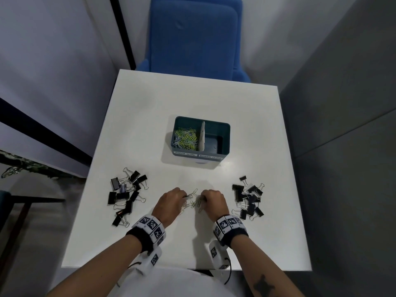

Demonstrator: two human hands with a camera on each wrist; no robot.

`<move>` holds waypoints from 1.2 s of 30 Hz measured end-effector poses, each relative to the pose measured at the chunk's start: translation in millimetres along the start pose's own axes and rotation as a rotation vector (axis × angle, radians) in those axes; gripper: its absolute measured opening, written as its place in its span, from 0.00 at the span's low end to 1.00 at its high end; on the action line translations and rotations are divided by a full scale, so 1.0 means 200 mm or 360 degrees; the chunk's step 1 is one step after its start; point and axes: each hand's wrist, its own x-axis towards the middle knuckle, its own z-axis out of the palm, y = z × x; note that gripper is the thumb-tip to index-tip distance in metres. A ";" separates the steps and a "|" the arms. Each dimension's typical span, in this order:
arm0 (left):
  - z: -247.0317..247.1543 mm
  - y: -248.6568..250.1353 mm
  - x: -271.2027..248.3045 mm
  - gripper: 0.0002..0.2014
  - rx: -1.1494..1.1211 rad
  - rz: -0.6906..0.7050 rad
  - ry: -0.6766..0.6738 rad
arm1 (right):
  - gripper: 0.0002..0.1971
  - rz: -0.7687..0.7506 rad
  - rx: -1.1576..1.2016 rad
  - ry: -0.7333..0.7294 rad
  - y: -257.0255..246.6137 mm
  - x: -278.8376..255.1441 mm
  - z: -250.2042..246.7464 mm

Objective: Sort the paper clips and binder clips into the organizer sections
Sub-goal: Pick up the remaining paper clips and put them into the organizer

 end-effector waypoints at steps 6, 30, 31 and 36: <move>-0.34 0.13 0.13 0.06 -0.0139 0.0157 0.0248 | 0.08 0.0086 0.0228 0.0089 0.02 -0.03 -0.09; -0.31 -0.06 0.25 0.07 0.0038 -0.0020 0.0083 | 0.08 -0.0294 0.0429 0.0566 -0.33 0.29 -0.69; -0.27 -0.08 0.22 0.09 0.0077 -0.0025 -0.0025 | 0.08 -0.0281 0.0385 0.0508 -0.28 0.26 -0.63; -0.09 -0.19 0.08 0.23 0.0217 0.0000 -0.0514 | 0.13 -0.0088 0.0188 -0.0012 -0.01 0.07 -0.32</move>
